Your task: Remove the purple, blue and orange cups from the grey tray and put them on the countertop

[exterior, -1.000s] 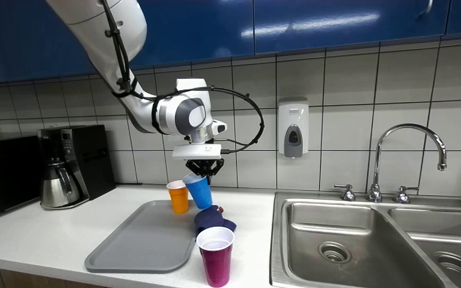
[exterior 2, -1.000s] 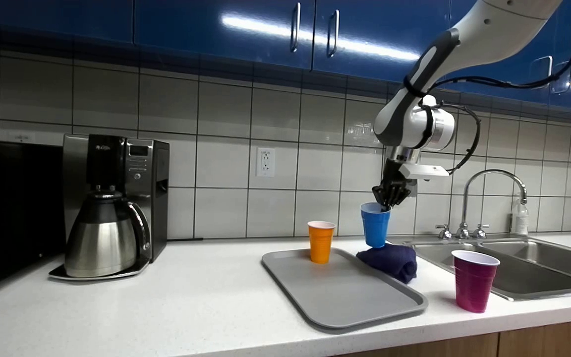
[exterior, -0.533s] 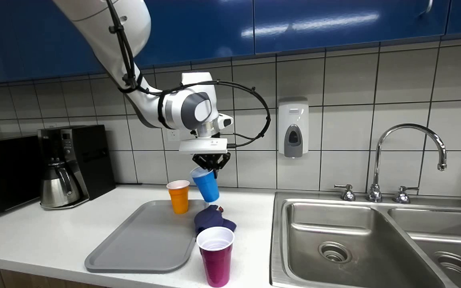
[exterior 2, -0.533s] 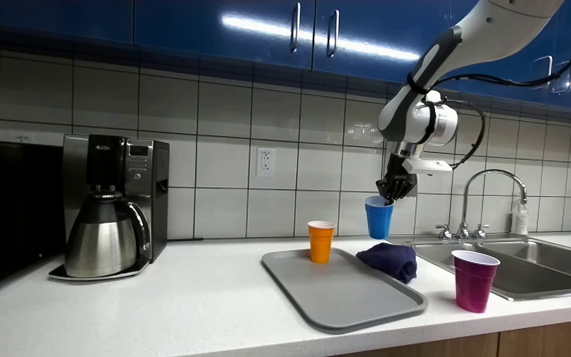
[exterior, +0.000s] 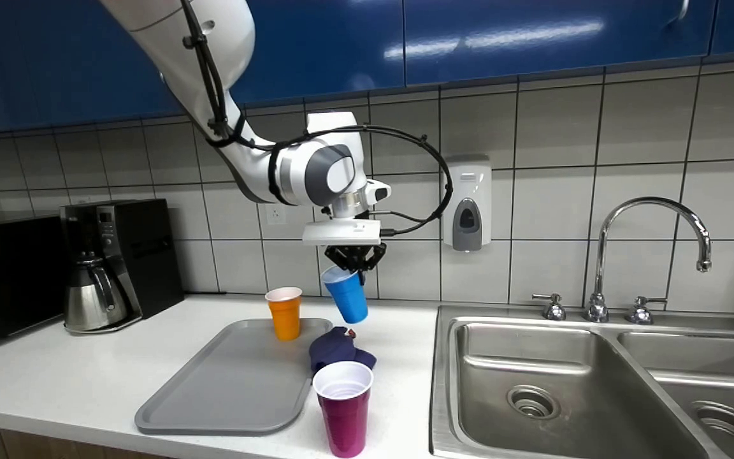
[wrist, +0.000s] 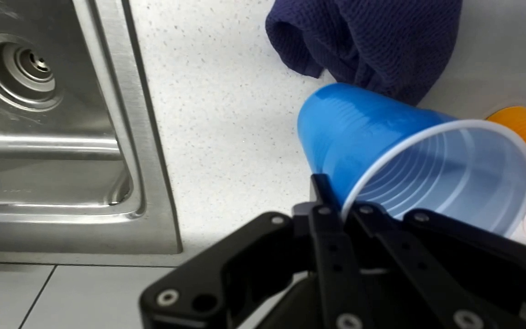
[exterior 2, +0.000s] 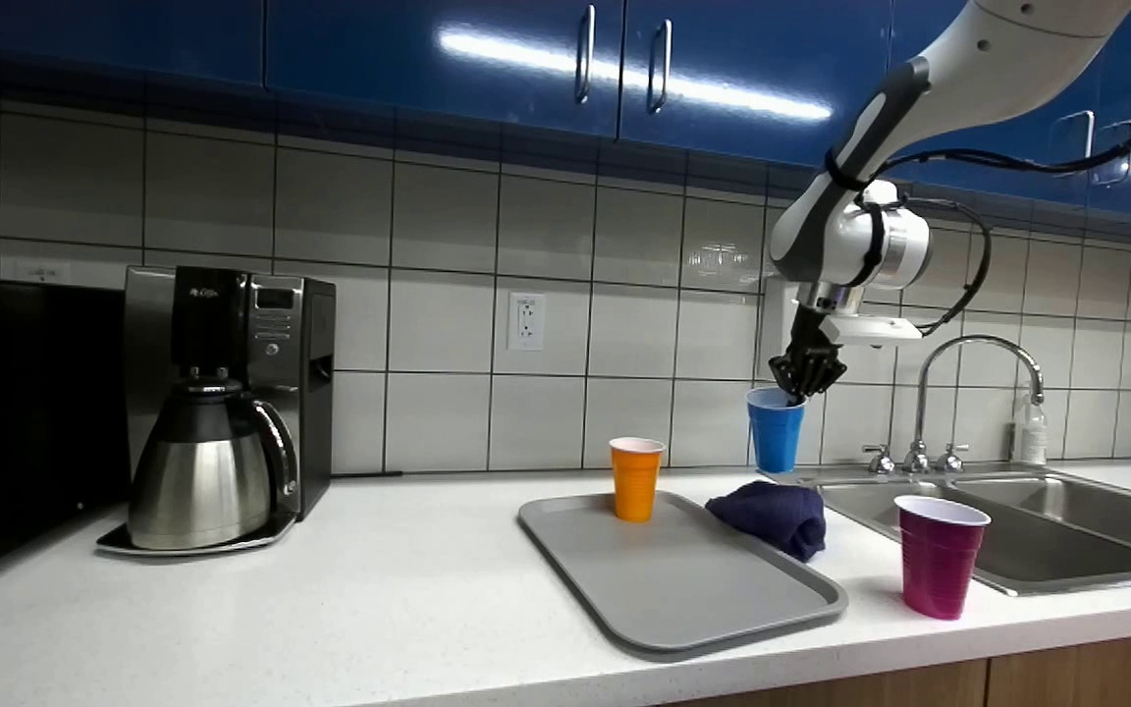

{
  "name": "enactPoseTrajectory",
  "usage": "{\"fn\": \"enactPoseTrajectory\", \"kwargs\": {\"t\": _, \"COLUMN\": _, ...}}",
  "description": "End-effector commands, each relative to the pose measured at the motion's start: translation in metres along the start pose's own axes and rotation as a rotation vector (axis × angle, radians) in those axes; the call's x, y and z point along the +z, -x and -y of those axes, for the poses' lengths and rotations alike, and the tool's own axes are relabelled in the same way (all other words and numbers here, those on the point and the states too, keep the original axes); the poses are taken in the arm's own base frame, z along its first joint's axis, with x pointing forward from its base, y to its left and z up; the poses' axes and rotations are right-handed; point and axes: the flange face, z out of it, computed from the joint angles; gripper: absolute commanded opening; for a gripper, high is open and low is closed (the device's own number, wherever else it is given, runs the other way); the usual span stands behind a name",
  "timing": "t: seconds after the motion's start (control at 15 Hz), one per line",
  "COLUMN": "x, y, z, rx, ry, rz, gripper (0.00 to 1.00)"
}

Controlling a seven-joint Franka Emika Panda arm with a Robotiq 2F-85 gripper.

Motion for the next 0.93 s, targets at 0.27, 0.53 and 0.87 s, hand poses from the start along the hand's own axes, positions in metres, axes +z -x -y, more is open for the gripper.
{"fn": "enactPoseTrajectory", "kwargs": {"t": 0.27, "x": 0.005, "y": 0.014, "z": -0.04, "rx": 0.067, "ry": 0.031, "rz": 0.022, "gripper": 0.01}}
{"fn": "enactPoseTrajectory", "kwargs": {"t": 0.53, "x": 0.011, "y": 0.026, "z": -0.056, "rx": 0.099, "ry": 0.038, "rz": 0.037, "gripper": 0.01}}
{"fn": "enactPoseTrajectory", "kwargs": {"t": 0.87, "x": 0.019, "y": 0.041, "z": -0.074, "rx": 0.138, "ry": 0.041, "rz": 0.061, "gripper": 0.01}}
